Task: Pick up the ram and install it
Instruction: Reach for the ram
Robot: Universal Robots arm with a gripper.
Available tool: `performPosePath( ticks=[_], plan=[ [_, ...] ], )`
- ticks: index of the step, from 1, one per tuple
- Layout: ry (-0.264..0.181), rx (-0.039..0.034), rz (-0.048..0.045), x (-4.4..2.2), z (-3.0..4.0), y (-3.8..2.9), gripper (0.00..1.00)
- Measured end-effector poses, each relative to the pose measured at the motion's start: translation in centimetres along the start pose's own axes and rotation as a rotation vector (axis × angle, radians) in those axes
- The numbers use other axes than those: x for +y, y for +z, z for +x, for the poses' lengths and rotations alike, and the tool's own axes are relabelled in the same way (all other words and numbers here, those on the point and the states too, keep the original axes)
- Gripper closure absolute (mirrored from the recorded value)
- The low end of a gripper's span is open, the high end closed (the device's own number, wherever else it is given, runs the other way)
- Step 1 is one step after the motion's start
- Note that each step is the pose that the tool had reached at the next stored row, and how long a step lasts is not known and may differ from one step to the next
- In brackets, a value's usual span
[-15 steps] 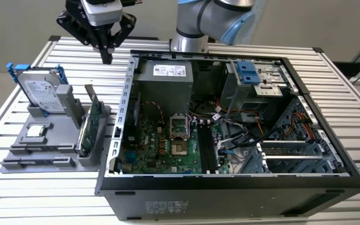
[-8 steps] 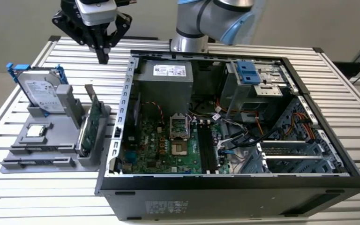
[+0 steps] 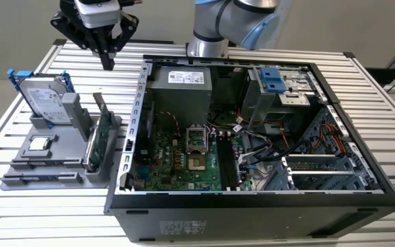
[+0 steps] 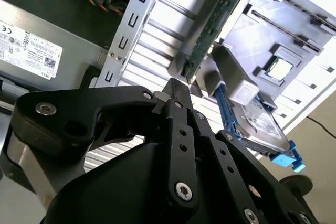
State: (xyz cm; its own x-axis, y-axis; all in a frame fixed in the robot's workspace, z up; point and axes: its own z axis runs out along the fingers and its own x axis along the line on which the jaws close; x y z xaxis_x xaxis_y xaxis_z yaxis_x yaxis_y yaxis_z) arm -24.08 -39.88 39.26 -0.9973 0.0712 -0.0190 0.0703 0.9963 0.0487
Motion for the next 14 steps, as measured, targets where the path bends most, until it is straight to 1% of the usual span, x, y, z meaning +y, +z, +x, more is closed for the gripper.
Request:
performPosePath(
  ticks=[14],
  plan=[
    [0.000, -0.0001, -0.0001, -0.11, 1.52, -0.03, 1.00]
  ],
)
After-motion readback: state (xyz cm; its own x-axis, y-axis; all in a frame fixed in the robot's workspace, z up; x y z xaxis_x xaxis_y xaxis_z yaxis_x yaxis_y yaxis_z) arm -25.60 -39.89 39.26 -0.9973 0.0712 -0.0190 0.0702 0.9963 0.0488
